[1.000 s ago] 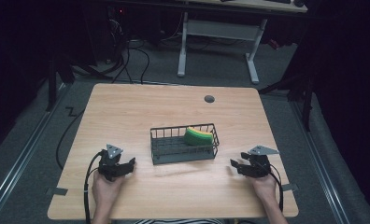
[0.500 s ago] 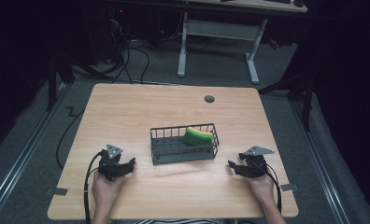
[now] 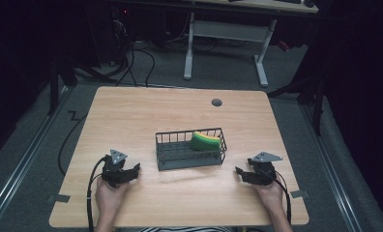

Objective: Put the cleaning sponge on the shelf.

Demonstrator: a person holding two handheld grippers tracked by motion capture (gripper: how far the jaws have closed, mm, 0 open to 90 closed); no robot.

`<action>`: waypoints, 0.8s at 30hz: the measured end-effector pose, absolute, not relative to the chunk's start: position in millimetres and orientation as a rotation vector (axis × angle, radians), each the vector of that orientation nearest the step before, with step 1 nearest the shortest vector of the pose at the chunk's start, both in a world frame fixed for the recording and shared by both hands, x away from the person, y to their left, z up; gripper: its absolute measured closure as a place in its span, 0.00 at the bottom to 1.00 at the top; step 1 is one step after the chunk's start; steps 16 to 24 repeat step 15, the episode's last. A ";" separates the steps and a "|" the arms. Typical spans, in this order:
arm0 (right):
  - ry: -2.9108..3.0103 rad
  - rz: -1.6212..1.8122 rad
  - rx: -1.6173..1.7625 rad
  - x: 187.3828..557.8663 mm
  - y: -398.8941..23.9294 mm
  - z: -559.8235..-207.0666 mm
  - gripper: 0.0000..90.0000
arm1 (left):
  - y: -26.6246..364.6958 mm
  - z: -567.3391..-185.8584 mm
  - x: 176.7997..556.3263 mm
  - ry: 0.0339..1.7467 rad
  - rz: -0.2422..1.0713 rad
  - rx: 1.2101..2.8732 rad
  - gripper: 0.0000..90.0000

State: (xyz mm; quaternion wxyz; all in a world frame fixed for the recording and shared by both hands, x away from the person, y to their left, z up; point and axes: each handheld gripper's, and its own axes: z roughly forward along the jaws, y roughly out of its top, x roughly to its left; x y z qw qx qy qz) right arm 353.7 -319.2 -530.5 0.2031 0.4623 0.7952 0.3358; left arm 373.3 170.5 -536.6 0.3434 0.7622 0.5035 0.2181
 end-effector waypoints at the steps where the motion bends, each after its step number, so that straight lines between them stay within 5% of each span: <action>1: 2.217 0.934 1.287 353.9 -319.3 -530.6 0.35 | 170.5 -536.6 373.3 1.308 0.567 1.980 0.31; 24: 2.191 0.915 1.323 352.2 -318.8 -530.8 0.30 | 170.5 -536.6 373.2 1.310 0.567 1.980 0.31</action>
